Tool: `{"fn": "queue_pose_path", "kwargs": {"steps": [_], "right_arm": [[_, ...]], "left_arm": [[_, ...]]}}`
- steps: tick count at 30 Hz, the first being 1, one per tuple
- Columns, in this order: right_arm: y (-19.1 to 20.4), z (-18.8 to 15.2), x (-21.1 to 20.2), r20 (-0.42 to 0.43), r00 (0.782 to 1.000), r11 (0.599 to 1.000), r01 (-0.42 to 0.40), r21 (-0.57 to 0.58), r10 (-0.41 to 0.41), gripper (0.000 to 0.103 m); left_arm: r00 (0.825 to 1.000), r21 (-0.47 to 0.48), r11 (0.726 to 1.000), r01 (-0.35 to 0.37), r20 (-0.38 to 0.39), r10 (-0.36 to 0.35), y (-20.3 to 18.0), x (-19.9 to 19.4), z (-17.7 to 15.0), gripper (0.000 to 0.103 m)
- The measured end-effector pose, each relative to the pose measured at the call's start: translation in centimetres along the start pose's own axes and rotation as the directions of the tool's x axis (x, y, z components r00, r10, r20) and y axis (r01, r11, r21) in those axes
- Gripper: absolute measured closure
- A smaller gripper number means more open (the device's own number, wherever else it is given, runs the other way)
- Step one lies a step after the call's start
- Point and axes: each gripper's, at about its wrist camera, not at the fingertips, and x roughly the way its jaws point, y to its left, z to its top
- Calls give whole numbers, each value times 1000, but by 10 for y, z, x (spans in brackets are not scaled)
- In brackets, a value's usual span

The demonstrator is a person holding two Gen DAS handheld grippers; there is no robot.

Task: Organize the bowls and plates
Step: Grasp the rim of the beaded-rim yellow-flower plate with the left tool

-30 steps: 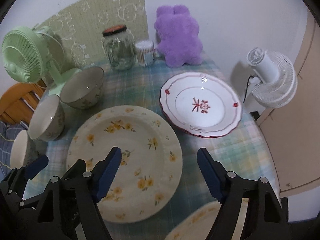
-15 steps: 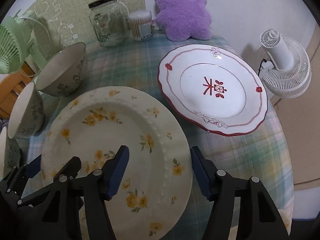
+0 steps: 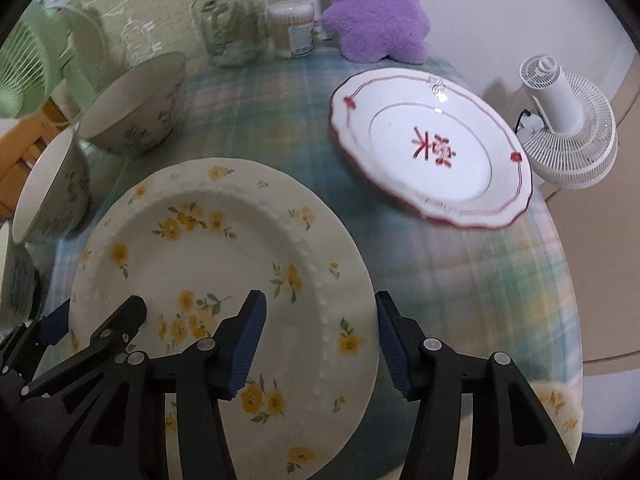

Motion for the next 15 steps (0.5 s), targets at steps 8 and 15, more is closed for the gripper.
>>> {"fn": "queue_pose_path", "kwargs": {"steps": [8,15], "right_arm": [[15,-26,-11,-36,999,999,-10,-37,8,44],[18,-20,-1,-57,998,998,-6,-56,3,43]], "left_arm": [[1000,26,1000,15,-24,-14,15,-11,-25,39],[999,26,999,25,-28,-24,14,-5,-13,37]]}}
